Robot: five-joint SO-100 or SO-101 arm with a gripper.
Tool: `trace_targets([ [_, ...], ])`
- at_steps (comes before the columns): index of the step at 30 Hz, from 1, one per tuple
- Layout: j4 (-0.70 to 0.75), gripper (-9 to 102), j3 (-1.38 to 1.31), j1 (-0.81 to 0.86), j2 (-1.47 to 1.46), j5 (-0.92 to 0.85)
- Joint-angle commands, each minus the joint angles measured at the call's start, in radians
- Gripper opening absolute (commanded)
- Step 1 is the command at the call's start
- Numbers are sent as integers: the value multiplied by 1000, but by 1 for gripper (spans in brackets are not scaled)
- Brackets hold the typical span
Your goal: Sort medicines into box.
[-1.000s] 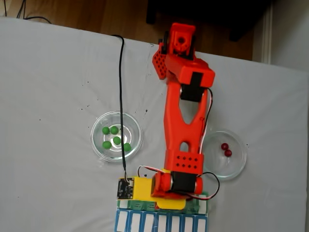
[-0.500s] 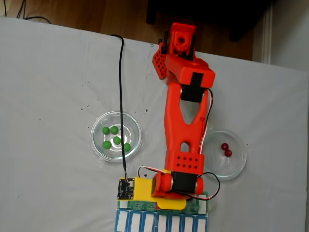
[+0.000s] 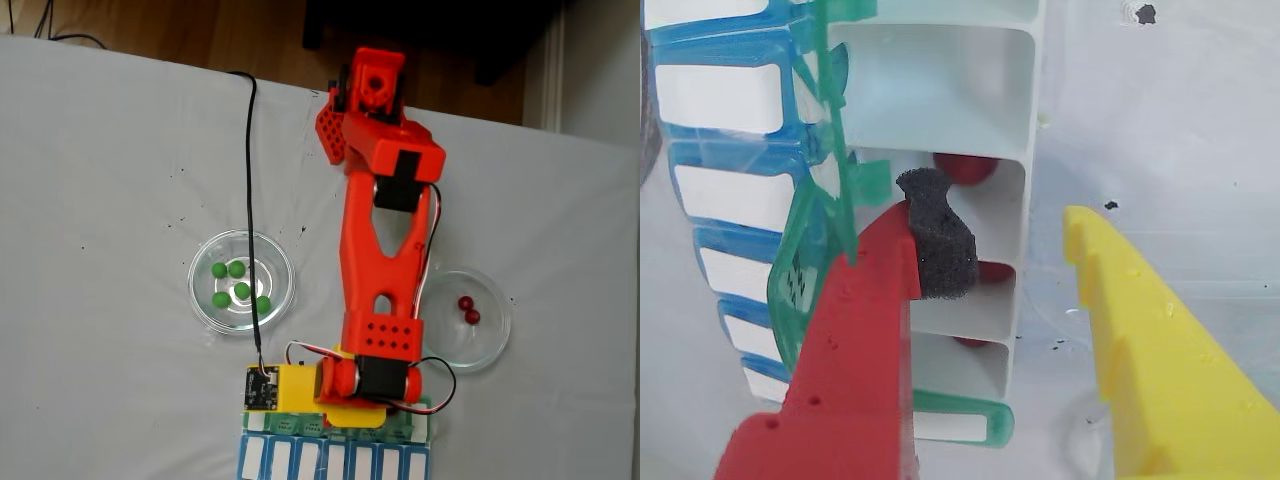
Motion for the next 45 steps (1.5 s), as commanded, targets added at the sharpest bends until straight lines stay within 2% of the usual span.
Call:
trace_targets([
  [1,25,13,-94,-21,61,-26],
  [6,72,1,-124,-34,67,-60],
  [14,104,1,-15,-98,213,-84],
  [18,64,1,118,-164,341,-64],
  [22,95,2,193,-255,423,-48],
  [26,25,2,370,-333,534,-46],
  [31,14,2,465,-407,618,-46],
  [38,2,2,569,-514,690,-37],
  [45,-18,2,638,-552,680,-46],
])
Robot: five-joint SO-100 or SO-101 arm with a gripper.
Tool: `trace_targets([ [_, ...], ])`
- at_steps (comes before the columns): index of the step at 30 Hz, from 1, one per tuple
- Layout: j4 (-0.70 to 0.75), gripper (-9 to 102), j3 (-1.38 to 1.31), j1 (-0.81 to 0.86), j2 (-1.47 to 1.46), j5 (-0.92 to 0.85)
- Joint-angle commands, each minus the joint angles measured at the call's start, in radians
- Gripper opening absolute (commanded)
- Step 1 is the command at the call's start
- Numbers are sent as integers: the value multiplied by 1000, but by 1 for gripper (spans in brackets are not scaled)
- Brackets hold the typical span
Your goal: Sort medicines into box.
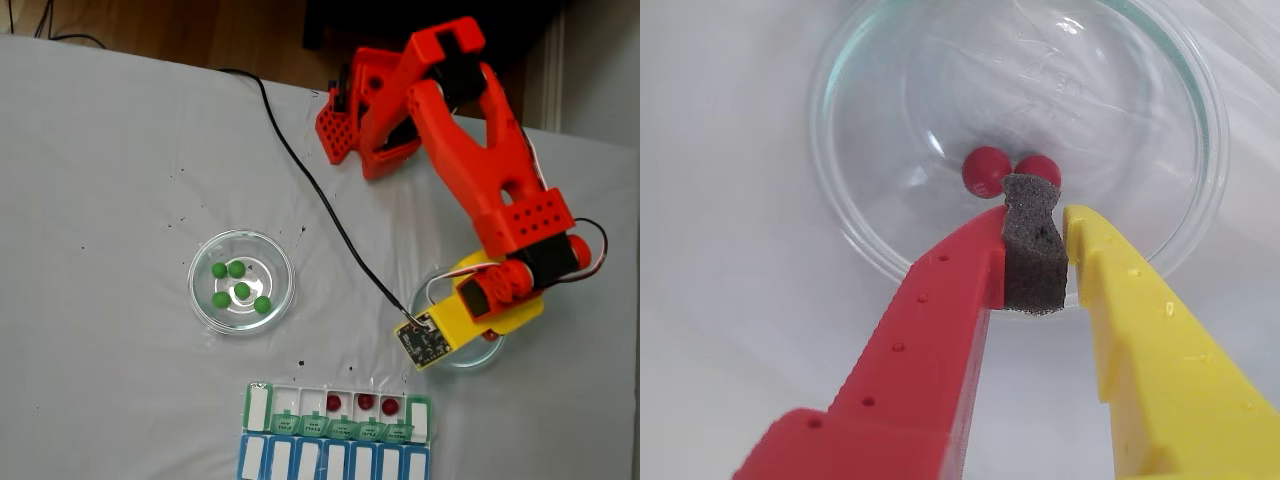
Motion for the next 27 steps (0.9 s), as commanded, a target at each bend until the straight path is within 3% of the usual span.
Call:
trace_targets([
  [1,-26,2,2,-18,80,-3],
  [17,-169,1,132,-80,21,58],
  [27,-224,7,166,-89,23,75],
])
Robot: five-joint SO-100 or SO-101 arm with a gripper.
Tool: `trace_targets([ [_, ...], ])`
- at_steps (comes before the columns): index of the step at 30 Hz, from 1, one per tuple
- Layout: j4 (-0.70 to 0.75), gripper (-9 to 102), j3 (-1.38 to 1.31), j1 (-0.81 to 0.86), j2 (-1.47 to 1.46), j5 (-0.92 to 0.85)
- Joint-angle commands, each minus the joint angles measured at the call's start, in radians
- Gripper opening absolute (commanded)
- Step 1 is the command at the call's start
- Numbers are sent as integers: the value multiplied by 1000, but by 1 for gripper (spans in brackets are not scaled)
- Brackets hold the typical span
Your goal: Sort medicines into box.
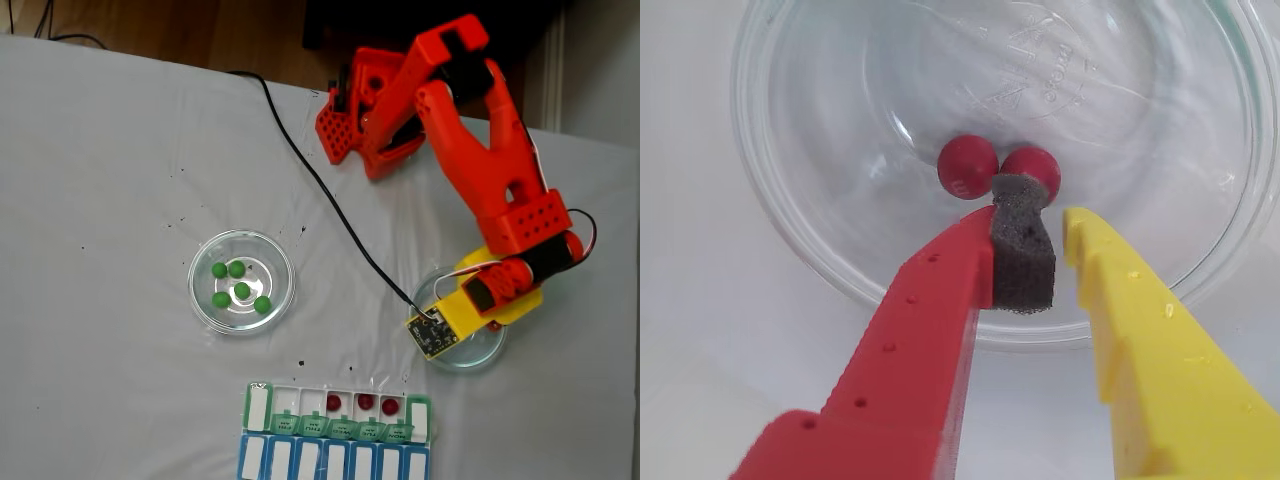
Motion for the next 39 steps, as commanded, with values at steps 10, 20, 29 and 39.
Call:
trace_targets([
  [10,-44,8,-11,-21,12,109],
  [20,-23,7,-66,-31,-67,189],
  [29,-35,15,-54,-40,-87,193],
  [39,-52,16,-20,-29,11,209],
])
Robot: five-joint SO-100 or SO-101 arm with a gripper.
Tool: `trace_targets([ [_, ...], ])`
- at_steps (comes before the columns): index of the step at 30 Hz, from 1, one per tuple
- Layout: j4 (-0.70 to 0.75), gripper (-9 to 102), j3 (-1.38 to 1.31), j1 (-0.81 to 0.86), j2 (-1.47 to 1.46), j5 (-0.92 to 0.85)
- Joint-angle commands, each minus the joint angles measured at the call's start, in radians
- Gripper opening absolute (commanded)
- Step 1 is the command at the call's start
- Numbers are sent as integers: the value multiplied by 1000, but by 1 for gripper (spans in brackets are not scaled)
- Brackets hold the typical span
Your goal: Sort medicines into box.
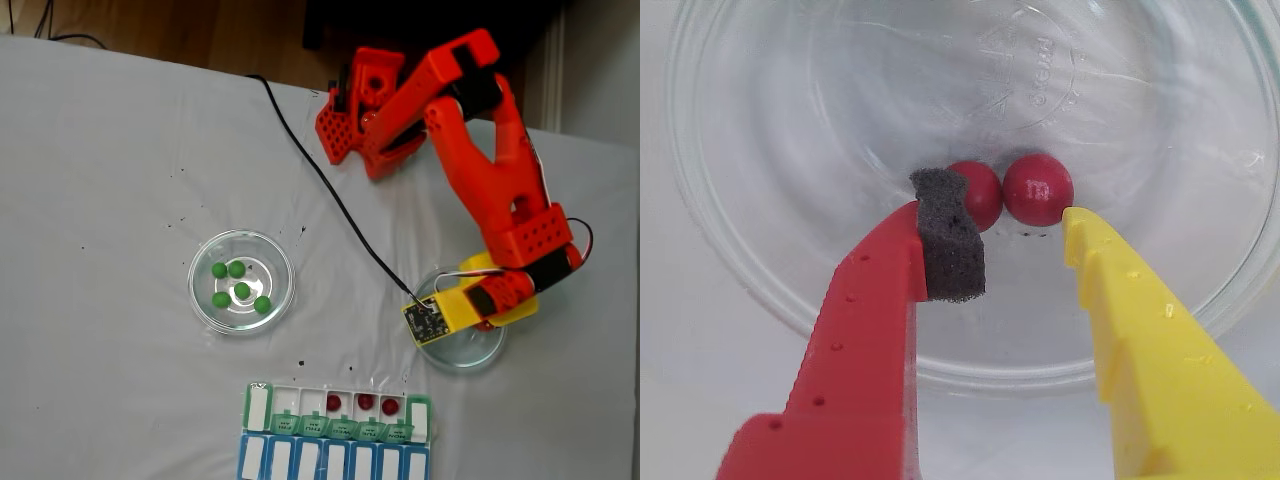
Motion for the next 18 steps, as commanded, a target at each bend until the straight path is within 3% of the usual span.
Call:
trace_targets([
  [1,-9,17,-17,2,103,6],
  [18,-37,22,-5,-8,64,17],
])
